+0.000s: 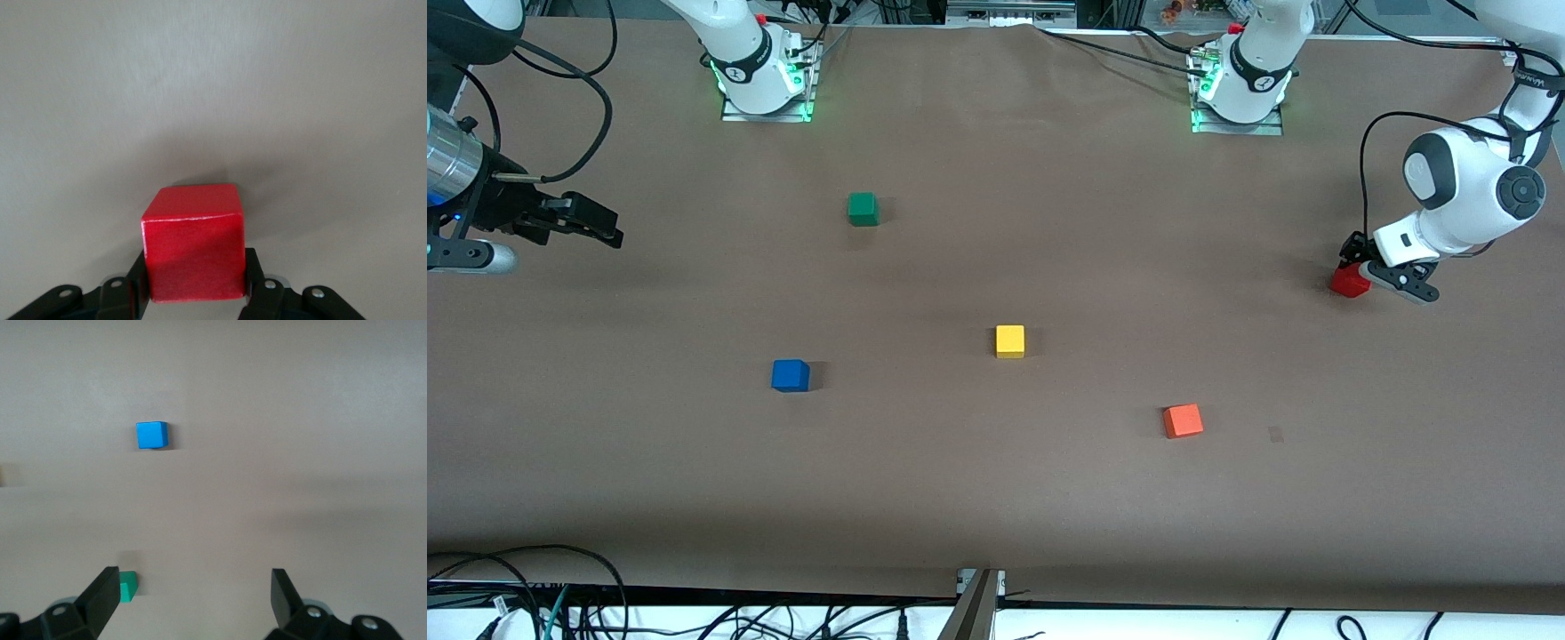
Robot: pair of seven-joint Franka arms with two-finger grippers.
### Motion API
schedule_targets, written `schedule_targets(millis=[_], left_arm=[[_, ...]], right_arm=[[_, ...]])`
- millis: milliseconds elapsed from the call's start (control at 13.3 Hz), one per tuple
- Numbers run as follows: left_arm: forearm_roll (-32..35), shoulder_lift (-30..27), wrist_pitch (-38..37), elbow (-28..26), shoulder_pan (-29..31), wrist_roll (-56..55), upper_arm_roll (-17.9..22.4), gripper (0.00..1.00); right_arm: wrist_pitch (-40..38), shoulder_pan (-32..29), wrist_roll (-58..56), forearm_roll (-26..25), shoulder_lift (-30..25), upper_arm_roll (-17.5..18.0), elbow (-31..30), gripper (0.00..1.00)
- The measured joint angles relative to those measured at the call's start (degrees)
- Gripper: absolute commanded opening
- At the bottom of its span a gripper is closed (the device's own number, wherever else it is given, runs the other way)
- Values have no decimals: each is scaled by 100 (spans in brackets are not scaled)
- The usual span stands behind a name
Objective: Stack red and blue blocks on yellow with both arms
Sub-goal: 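Carry the red cube with the left gripper while the right gripper reaches the blue cube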
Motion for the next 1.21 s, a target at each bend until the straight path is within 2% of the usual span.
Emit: schedule_targets(millis=[151, 302, 452, 603, 980, 1206], left_arm=[[-70, -12, -367, 417, 6, -112, -303, 0], [-124, -18, -1096, 1108, 1, -572, -746, 0], [-133, 13, -1705, 1786, -20, -1373, -1337, 0], [-137, 112, -1976, 2265, -246, -2287, -1817, 0], [-144, 660, -2057, 3081, -2114, -5332, -1963, 0], [-143, 1196, -2141, 3826, -3187, -7064, -1954, 0]], right_arm=[[-1, 0, 0, 0, 0, 0, 0, 100], [-1, 0, 0, 0, 0, 0, 0, 100], [-2, 0, 0, 0, 0, 0, 0, 100], [-4, -1, 0, 0, 0, 0, -2, 100], [-4, -3, 1, 0, 0, 4, -3, 100], [-5, -4, 2, 0, 0, 6, -3, 100]])
